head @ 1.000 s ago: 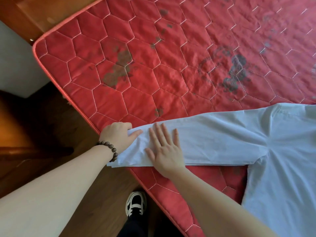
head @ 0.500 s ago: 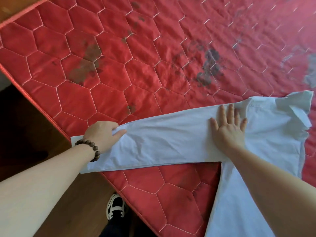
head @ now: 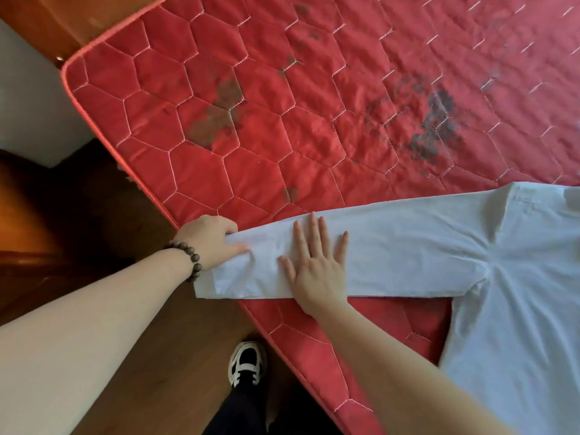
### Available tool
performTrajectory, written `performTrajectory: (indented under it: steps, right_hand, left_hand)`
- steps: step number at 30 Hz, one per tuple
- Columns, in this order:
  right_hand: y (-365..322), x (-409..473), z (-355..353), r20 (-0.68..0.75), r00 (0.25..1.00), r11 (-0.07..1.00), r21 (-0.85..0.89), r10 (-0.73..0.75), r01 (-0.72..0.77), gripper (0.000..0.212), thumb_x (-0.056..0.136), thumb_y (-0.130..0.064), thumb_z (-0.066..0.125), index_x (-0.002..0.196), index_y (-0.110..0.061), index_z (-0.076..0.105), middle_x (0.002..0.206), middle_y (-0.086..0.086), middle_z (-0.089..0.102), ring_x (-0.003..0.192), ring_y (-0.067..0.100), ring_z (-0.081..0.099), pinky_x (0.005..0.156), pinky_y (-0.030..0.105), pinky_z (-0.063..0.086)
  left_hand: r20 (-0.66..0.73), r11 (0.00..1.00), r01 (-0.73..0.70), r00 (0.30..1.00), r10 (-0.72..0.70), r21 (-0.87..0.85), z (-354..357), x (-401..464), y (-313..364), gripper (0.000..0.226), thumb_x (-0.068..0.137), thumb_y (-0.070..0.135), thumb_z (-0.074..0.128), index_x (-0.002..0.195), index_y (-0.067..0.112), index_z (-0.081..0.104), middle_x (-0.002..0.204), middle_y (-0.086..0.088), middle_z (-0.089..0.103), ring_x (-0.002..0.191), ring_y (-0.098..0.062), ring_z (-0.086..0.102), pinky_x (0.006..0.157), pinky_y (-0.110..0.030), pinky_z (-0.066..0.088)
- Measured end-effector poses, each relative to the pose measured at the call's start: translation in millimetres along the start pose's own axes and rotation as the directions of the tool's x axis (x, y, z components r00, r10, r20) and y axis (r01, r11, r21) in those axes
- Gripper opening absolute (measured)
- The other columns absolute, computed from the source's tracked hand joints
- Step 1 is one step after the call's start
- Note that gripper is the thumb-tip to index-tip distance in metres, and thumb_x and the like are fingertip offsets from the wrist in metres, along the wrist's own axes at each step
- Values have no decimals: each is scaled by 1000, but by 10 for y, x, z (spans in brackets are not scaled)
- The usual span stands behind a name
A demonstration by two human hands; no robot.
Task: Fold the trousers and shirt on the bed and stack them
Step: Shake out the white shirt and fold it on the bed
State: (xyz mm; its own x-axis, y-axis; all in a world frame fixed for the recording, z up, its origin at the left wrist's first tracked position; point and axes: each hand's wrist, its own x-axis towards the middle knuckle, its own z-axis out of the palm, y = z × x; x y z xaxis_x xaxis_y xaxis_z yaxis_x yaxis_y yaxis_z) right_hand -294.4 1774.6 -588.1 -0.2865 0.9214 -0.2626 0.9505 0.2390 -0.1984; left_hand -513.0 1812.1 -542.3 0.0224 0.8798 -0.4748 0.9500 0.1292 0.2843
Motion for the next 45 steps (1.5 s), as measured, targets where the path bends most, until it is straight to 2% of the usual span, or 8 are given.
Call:
performTrajectory:
  steps: [10,14,18,21,26,33,41,45]
  right_hand:
    - [-976,-121,114,107,975,980,41,-196,193,78,94,-65,8,153,-15,-2,160,6,-12,146,19,-21,115,57,-12]
    - [-1087,-252,-186,48,948,932,209,-313,297,97,87,-70,35,153,-12,-6,161,5,-6,147,17,-13,118,50,-9]
    - [-1132,-154,-605,-43,998,849,526,-36,53,74,89,-11,50,153,-20,15,152,1,37,141,13,31,118,40,19]
    - [-947,9,-1037,12,944,602,768,329,-219,37,100,-21,37,134,-26,49,83,-10,65,74,3,60,70,24,46]
    - [-162,66,-1847,119,791,129,961,600,-243,17,97,-31,46,86,-29,59,80,-16,62,89,19,63,69,27,43]
    - [1172,-438,-2720,213,762,-498,852,612,162,16,94,-23,57,106,-16,64,89,0,75,77,11,72,58,23,54]
    - [3054,-1299,-3100,121,718,-530,759,686,378,28,97,-23,53,120,-9,62,115,7,69,105,21,67,94,37,52]
    - [3943,-1708,-2988,122,678,-520,743,725,421,21,99,-23,47,106,-12,64,98,4,74,92,17,71,76,33,57]
  left_hand:
    - [30,884,111,994,-109,-453,-130,-327,-607,19,78,26,73,76,31,55,78,6,60,73,-9,56,56,-23,39]
    - [45,793,69,998,-52,-606,-422,-416,-436,15,83,21,70,87,31,59,92,9,65,79,-3,63,54,-13,45]
    - [19,567,27,1000,-20,-823,-842,-404,-35,10,83,14,70,92,19,68,84,-4,71,72,-5,67,62,-15,51]
    - [-38,407,6,994,-100,-914,-1038,-372,412,31,88,10,61,119,14,57,94,-5,70,82,-7,67,69,-15,50]
    - [-97,679,-168,985,142,-715,-743,-576,1346,79,82,15,65,149,20,23,149,4,32,137,-6,28,109,-17,19]
    - [-143,909,-318,947,289,-269,186,-675,2802,107,83,45,64,149,5,-10,158,-18,-8,147,-25,-6,119,-27,1]
    - [-89,988,-149,985,145,-42,762,-324,4007,79,88,11,49,151,17,2,147,-17,27,135,-30,32,104,-37,39]
    - [-41,997,-80,996,79,-13,1076,-210,4349,75,87,4,39,152,22,6,154,-15,17,141,-29,22,110,-38,32]
